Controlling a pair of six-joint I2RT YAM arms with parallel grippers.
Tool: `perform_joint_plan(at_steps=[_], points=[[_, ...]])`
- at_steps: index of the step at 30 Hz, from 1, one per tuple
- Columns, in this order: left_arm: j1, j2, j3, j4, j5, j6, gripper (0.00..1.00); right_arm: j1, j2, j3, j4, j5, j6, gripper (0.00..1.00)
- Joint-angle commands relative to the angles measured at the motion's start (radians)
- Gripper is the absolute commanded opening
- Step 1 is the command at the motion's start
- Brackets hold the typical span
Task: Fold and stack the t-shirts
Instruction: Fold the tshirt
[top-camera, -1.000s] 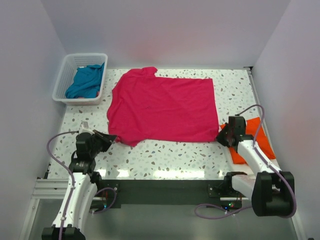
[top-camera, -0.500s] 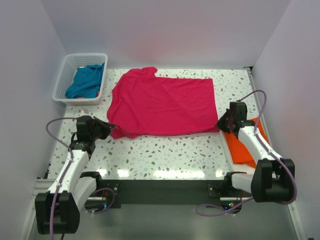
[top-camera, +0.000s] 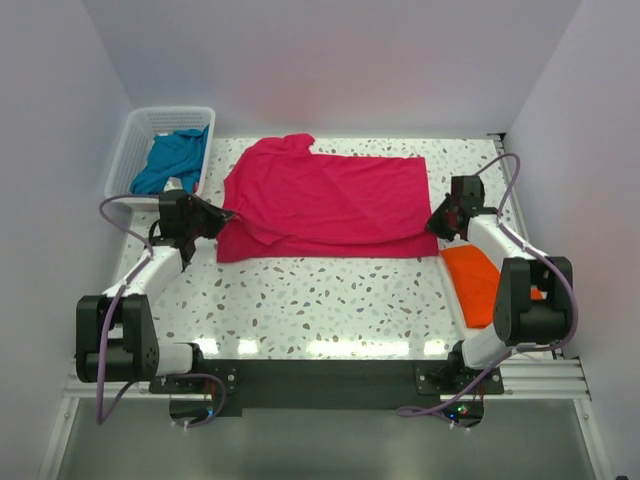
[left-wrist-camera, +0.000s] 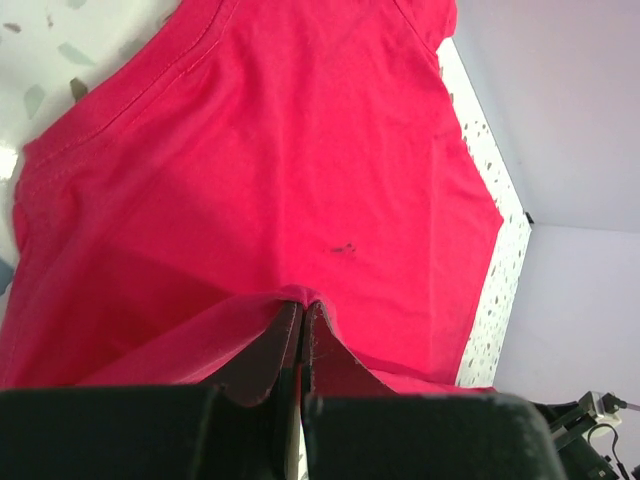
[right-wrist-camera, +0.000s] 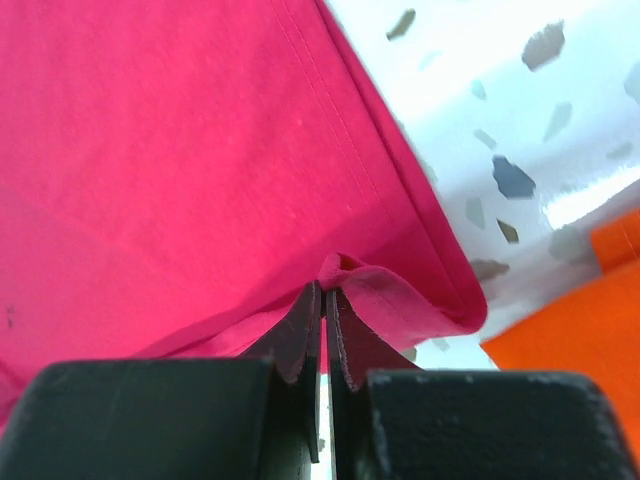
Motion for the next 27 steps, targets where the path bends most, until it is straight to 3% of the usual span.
perform_joint_plan(at_steps=[1, 9, 27], points=[[0.0, 0.053, 0.08, 0.102, 0.015, 0.017, 0.0, -0.004, 0.042, 0.072, 0.042, -0.006, 0.018, 0.0], [-0.002, 0.191, 0.164, 0.138, 0.038, 0.026, 0.0, -0.037, 0.097, 0.126, 0.051, -0.006, 0.017, 0.0], [0.0, 0.338, 0.256, 0.225, 0.075, 0.008, 0.0, -0.077, 0.206, 0.181, 0.096, -0.088, 0.029, 0.0]])
